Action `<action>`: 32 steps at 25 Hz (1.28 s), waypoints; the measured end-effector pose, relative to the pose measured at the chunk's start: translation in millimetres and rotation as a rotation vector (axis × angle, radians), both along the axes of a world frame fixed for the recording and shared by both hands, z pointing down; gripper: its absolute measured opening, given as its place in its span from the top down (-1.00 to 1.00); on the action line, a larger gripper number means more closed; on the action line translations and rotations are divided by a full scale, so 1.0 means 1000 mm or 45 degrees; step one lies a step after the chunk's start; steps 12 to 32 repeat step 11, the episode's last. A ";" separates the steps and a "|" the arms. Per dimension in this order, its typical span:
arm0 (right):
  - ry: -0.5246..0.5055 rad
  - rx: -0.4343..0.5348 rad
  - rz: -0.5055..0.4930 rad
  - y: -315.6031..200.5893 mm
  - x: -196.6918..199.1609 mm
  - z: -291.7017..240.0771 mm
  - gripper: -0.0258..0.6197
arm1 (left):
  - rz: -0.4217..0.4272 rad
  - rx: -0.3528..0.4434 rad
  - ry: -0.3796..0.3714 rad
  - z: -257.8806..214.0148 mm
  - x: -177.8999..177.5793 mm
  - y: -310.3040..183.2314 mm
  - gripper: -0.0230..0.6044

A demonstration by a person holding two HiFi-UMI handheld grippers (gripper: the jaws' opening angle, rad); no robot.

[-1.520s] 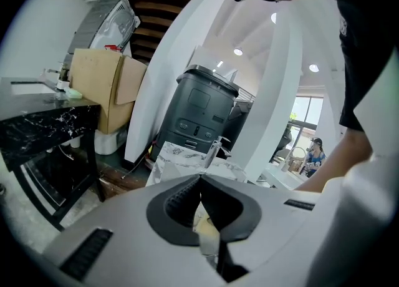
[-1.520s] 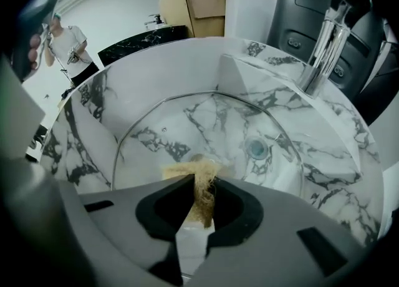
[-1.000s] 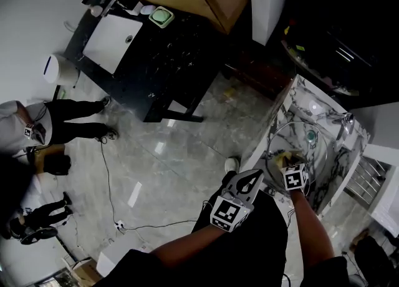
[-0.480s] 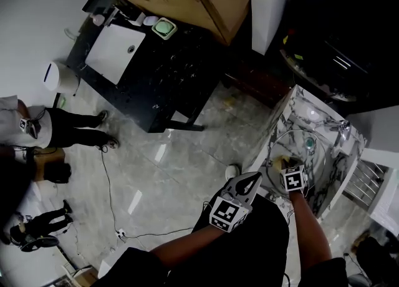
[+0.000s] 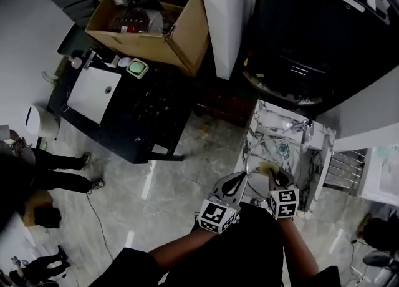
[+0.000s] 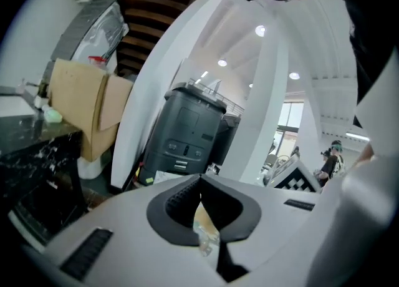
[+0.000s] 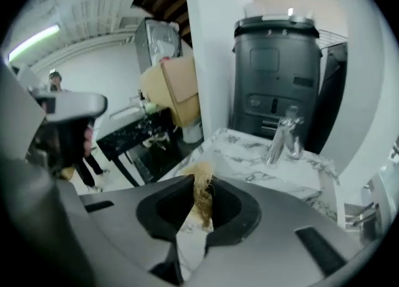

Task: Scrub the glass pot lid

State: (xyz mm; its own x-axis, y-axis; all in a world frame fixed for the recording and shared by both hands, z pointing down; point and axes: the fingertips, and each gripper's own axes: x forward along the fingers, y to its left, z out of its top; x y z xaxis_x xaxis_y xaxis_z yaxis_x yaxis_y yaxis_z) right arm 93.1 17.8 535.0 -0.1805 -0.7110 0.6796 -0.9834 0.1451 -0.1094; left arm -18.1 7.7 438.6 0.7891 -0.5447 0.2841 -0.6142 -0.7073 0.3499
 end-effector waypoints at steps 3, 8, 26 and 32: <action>-0.120 0.191 0.160 0.016 0.003 -0.072 0.71 | 0.067 0.090 0.034 -0.031 0.013 -0.002 0.88; -0.153 0.401 0.269 0.034 0.002 -0.160 0.71 | 0.129 0.119 0.084 -0.083 0.032 -0.004 0.88; -0.093 0.522 0.287 0.038 0.002 -0.204 0.71 | 0.177 0.148 0.069 -0.106 0.042 -0.003 0.88; -0.093 0.522 0.287 0.038 0.002 -0.204 0.71 | 0.177 0.148 0.069 -0.106 0.042 -0.003 0.88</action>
